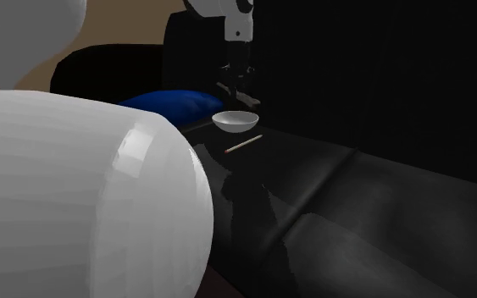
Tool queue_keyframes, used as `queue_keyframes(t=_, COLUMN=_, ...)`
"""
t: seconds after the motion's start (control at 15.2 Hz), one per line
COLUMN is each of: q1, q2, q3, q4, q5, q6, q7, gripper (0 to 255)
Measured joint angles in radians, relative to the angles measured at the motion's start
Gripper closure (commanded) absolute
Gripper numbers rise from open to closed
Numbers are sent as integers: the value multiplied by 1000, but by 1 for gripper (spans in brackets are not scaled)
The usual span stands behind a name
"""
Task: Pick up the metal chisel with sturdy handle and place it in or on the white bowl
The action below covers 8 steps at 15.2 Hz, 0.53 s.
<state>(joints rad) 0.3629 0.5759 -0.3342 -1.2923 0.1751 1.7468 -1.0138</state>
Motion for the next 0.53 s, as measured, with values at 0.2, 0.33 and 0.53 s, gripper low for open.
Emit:
queue_keyframes(t=0.2, q1=2, q2=6, q3=2, q4=-33, q5=3, q6=38, q7=-3, gripper=255)
queue_keyframes(t=0.33, q1=0, q2=16, q3=3, q4=-43, q5=6, q6=58, q7=-6, gripper=255)
queue_keyframes(t=0.53, q1=3, q2=21, q3=5, q4=-76, q5=9, q6=96, q7=-9, gripper=255)
